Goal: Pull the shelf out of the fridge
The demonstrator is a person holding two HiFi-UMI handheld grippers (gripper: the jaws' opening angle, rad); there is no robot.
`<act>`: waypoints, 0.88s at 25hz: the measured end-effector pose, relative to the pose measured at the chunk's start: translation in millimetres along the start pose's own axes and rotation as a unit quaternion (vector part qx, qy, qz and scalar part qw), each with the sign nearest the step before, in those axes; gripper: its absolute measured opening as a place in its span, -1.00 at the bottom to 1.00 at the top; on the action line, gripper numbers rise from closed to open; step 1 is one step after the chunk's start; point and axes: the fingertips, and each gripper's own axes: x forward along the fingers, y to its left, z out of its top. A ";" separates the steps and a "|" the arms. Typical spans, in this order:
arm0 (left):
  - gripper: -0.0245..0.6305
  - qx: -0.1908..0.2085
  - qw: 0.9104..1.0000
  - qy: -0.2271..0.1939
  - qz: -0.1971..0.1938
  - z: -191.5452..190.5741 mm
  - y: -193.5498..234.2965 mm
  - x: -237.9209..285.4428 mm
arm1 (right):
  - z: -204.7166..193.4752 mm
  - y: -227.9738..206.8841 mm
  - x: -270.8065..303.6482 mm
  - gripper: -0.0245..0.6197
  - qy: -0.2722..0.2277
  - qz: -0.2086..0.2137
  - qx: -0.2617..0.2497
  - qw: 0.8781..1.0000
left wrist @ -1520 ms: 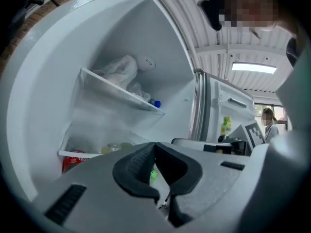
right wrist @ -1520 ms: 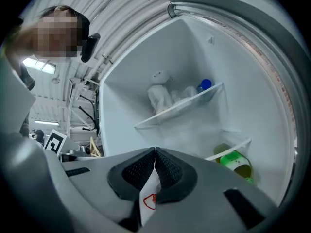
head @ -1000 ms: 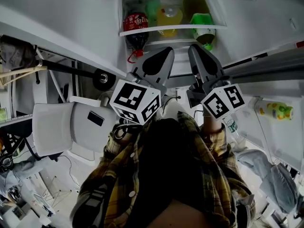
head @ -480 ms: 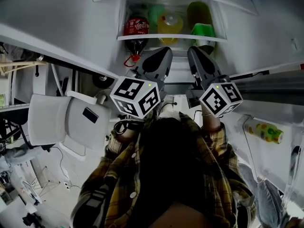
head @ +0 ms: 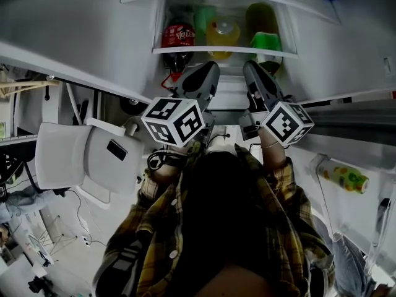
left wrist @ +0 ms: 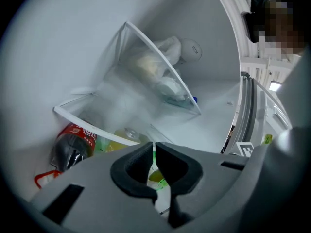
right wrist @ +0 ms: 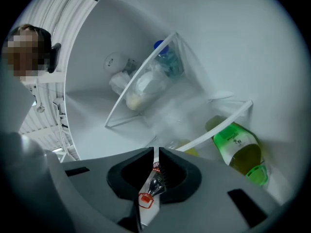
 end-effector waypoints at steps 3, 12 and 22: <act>-0.86 -0.009 1.000 0.004 0.004 -3.6 5.3 1.4 | -4.0 -2.8 2.8 -0.83 0.002 0.000 0.016 1.000; -0.45 -0.052 0.998 0.022 -0.002 -15.2 16.6 7.7 | -16.5 -8.6 12.5 -0.47 0.018 0.008 0.072 0.997; -0.44 -0.139 0.990 0.017 -0.020 -12.4 35.7 26.7 | -22.5 -24.5 28.2 -0.46 0.018 0.001 0.132 0.991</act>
